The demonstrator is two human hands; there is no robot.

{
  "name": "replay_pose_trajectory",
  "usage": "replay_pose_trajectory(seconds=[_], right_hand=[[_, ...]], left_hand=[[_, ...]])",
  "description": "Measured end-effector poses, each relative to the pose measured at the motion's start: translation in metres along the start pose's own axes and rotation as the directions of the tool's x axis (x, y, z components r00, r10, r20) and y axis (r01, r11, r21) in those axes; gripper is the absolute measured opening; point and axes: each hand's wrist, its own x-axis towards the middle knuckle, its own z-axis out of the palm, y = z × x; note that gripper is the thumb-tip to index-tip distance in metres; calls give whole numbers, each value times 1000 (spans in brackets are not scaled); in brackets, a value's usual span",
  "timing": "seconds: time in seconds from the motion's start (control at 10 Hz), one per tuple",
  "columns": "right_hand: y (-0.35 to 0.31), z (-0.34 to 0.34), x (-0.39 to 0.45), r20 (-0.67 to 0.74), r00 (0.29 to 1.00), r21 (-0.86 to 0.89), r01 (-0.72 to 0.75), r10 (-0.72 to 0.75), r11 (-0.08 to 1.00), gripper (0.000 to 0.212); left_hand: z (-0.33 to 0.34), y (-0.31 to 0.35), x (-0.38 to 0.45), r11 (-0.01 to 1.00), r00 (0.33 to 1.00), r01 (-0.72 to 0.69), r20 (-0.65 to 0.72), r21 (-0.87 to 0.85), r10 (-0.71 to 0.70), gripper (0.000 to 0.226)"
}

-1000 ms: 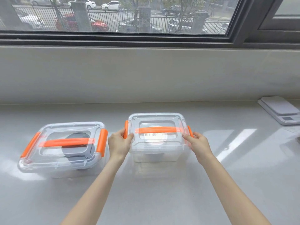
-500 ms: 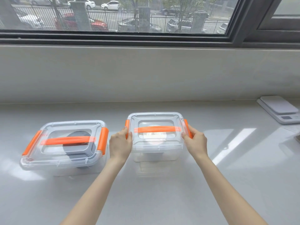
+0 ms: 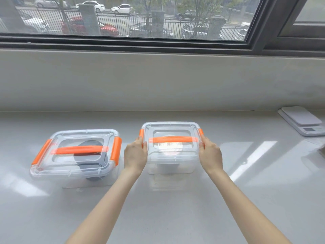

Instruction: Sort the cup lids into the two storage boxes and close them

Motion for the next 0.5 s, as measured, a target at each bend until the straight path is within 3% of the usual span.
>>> replay_pose_trajectory(seconds=[0.2,0.3,0.4,0.5], right_hand=[[-9,-3,4,91,986,-58,-137,142,989,44],[-21,-4,2,83,976,-19,-199,199,980,54],[-49,-15,1,-8,988,243,-150,157,958,59],[-84,-39,2,-133,986,548,-14,103,836,53]], left_hand=[[-11,0,2,999,985,44,170,-27,-38,28],[-22,-1,5,997,968,46,251,-65,-28,33],[-45,0,10,990,985,1,172,-141,23,66],[-71,2,19,972,990,-143,-19,-185,142,72]])
